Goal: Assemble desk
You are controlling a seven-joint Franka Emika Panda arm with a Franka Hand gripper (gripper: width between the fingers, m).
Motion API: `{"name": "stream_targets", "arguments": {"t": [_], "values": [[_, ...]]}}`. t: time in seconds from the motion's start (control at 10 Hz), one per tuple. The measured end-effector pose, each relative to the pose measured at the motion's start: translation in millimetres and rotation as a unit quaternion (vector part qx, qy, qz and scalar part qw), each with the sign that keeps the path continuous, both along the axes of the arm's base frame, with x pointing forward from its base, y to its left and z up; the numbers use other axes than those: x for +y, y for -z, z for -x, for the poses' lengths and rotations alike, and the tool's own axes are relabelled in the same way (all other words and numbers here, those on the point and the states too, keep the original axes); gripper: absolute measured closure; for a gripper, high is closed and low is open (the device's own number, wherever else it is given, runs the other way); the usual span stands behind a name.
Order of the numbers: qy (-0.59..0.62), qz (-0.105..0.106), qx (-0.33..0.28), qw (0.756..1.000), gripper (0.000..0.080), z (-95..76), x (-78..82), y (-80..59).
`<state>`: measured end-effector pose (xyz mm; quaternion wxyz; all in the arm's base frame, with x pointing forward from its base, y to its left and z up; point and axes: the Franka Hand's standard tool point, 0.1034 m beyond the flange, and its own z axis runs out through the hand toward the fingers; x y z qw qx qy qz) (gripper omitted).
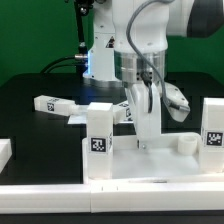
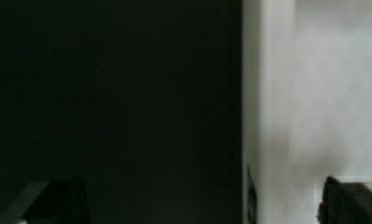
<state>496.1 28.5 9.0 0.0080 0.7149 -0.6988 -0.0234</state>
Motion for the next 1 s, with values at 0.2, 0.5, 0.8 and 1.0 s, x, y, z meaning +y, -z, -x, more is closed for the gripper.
{"name": "stream_targets", "arguments": {"t": [0.2,0.5,0.8,1.0], "values": [[-0.001,0.002,0.0,1.0,0.028,-1.1,3.8,2.5],[-0.001,0.003,0.0,1.0,0.0415,-1.0,3.9,2.6],[-0.081,-0.004,-0.008,0.997,0.0741,-4.6,1.5,-6.6],[-0.191,-0.004,-0.013,0.981,0.0741,3.2,-19.4,-12.5]]}}
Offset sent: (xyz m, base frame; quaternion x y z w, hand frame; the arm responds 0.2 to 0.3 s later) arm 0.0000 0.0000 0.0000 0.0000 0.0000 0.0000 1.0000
